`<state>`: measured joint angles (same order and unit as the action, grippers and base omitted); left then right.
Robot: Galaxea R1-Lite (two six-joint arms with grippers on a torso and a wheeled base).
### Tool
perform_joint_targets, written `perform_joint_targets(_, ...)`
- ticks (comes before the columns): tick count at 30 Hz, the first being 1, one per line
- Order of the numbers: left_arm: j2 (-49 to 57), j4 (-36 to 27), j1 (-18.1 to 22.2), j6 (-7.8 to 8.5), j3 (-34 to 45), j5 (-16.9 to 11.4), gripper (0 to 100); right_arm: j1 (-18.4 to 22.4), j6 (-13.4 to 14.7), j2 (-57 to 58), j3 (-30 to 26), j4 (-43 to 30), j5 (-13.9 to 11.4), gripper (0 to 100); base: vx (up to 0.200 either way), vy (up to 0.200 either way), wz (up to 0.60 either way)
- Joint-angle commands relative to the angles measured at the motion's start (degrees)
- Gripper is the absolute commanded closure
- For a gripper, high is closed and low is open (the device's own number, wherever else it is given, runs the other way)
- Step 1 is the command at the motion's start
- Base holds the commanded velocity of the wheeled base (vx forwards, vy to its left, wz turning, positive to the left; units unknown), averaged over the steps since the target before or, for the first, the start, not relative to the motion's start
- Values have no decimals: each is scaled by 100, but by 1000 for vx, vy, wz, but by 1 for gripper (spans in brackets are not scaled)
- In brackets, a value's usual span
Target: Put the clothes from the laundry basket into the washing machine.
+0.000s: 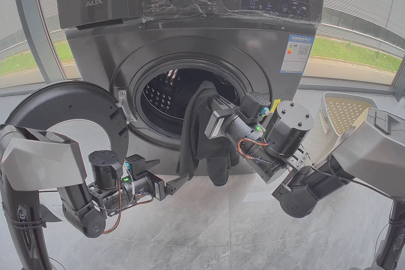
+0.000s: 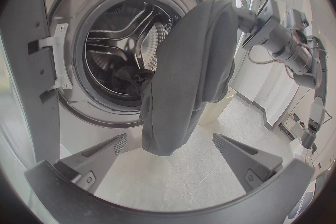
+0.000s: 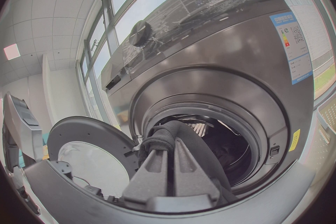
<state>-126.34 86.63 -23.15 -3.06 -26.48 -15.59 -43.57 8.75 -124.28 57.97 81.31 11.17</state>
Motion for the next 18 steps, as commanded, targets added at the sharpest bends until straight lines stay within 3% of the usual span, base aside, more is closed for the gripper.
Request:
perform_joint_targets(1,-400,3,-32,-2,-226,21,0,-99,4,132,-128,16,0,100,0,0,0)
perform_joint_targets(14,-839,12,47,-10,-894,135,0,-161,4,168,-145,16,8,100,0,0,0)
perform_joint_targets(15,-857,30,56,-10,-947,232,100,-161,4,168,-145,16,8,100,0,0,0)
perform_joint_targets(18,-918,30,109,-2,-1044,285,100,-196,4,168,-145,25,8,100,0,0,0)
